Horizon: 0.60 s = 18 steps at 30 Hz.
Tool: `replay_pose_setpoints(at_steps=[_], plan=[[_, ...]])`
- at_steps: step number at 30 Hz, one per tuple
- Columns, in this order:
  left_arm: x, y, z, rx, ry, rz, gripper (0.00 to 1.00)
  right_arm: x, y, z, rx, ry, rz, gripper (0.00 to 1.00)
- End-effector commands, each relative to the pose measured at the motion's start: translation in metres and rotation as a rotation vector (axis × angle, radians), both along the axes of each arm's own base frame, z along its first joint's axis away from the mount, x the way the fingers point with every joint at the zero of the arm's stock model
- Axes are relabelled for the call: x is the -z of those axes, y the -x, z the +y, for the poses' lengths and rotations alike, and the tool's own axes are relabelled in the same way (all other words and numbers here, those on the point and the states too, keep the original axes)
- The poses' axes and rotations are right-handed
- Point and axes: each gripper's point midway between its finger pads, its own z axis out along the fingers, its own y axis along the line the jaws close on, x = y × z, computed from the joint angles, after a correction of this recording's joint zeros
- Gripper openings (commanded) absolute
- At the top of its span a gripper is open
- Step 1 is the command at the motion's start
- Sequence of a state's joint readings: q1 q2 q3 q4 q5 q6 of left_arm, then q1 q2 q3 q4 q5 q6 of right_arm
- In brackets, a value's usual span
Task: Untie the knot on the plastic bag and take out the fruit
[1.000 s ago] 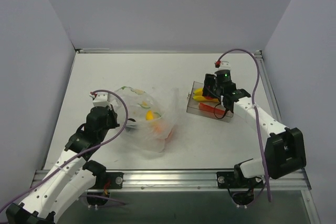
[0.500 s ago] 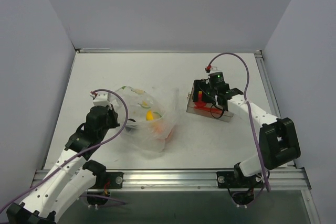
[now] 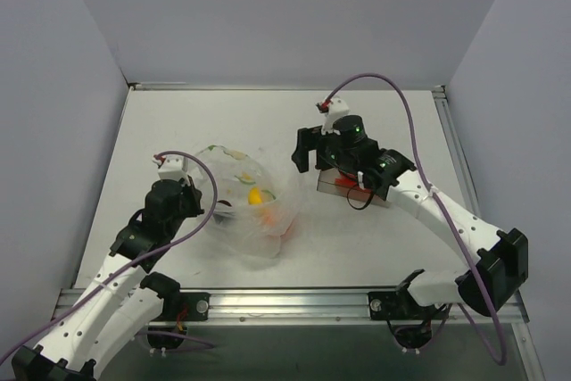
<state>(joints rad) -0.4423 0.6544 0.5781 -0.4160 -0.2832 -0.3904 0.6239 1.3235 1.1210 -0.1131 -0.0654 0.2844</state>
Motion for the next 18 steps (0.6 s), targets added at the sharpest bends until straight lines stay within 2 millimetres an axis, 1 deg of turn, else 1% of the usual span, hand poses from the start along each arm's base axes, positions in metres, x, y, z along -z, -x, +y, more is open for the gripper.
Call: replay_pose_setpoints(at_steps=[1, 2, 3, 4, 5, 6, 7, 8, 9, 10, 11, 12, 14, 15, 17, 18], plan=[[-0.014, -0.006, -0.003, 0.007, 0.026, -0.058, 0.0, -0.04, 0.024, 0.045, -0.136, -0.054, -0.064, 0.82], [-0.014, -0.006, -0.003, 0.009, 0.026, -0.058, 0.0, -0.043, 0.029, 0.057, -0.171, -0.059, -0.066, 0.82], [-0.013, -0.006, -0.003, 0.01, 0.026, -0.056, 0.0, -0.046, 0.04, 0.079, -0.232, -0.062, -0.07, 0.82], [-0.013, -0.006, -0.003, 0.009, 0.026, -0.056, 0.0, -0.049, 0.044, 0.089, -0.262, -0.067, -0.073, 0.81], [-0.013, -0.006, -0.003, 0.01, 0.027, -0.058, 0.0, -0.05, 0.051, 0.102, -0.303, -0.075, -0.069, 0.81], [-0.015, -0.005, -0.003, 0.011, 0.029, -0.061, 0.0, -0.041, 0.054, 0.114, -0.333, -0.062, -0.051, 0.8], [-0.015, -0.005, -0.003, 0.011, 0.03, -0.061, 0.0, -0.049, 0.064, 0.13, -0.378, -0.077, -0.064, 0.79], [-0.014, -0.005, -0.003, 0.011, 0.03, -0.061, 0.0, -0.047, 0.068, 0.14, -0.406, -0.078, -0.057, 0.79], [-0.014, -0.004, -0.003, 0.014, 0.031, -0.061, 0.0, -0.035, 0.069, 0.151, -0.425, -0.065, -0.034, 0.78], [-0.014, -0.004, -0.004, 0.015, 0.033, -0.06, 0.0, -0.037, 0.074, 0.162, -0.445, -0.073, -0.029, 0.76], [-0.014, -0.003, -0.003, 0.014, 0.035, -0.06, 0.0, -0.034, 0.075, 0.169, -0.458, -0.077, -0.018, 0.75], [-0.015, -0.003, -0.003, 0.013, 0.037, -0.061, 0.0, -0.018, 0.076, 0.178, -0.476, -0.065, 0.018, 0.73], [-0.014, -0.002, -0.003, 0.01, 0.04, -0.06, 0.0, -0.013, 0.079, 0.193, -0.496, -0.081, 0.043, 0.68], [-0.014, -0.002, -0.003, 0.009, 0.042, -0.061, 0.0, 0.001, 0.079, 0.2, -0.503, -0.068, 0.07, 0.67], [-0.015, -0.001, -0.003, 0.011, 0.046, -0.061, 0.0, 0.01, 0.077, 0.208, -0.503, -0.063, 0.084, 0.64], [-0.015, -0.001, -0.003, 0.01, 0.048, -0.064, 0.0, 0.023, 0.075, 0.212, -0.496, -0.051, 0.106, 0.62]])
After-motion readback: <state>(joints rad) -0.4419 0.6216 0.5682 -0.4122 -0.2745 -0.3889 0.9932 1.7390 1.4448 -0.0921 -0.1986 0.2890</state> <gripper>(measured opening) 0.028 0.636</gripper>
